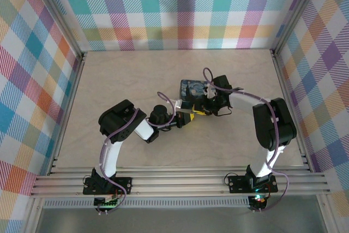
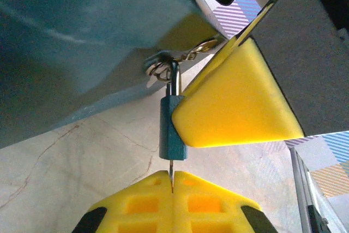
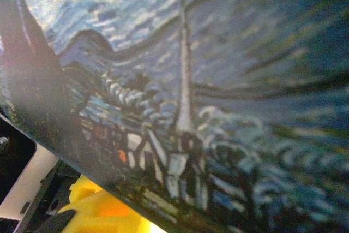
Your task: Unlock a padlock with a key
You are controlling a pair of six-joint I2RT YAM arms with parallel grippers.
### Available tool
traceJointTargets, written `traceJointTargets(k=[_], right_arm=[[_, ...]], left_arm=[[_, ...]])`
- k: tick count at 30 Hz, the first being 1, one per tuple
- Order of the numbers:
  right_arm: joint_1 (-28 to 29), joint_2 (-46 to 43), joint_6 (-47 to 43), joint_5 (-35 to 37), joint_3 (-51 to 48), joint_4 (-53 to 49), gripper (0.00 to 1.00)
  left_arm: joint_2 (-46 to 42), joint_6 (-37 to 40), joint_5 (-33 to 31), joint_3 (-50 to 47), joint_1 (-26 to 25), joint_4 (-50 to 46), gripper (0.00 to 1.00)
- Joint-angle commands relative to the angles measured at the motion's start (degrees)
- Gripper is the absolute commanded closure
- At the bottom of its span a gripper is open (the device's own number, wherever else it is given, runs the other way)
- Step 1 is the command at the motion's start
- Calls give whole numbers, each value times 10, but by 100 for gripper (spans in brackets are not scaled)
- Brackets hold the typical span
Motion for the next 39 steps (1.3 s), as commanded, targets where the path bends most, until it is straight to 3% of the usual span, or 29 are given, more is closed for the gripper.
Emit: traceJointTargets(k=[1,11,20,30,39], right_arm=[[11,28,54,-9,-25,-43,67],[12,-5,70,8,-38,-56,54],[11,-42,98,46,-43,-73,47],[11,-61,122,48,-28,-75,44],[11,-82,184,78,-53,-34,44]], left_arm=[[10,34,9,15,-6,29,100],[13,55,21,19,-5,-3,100],[10,73,24,16,-5,-35,100],[4,89,25,16,-7,-53,100],[-24,147,19,29,-29,-125,100]])
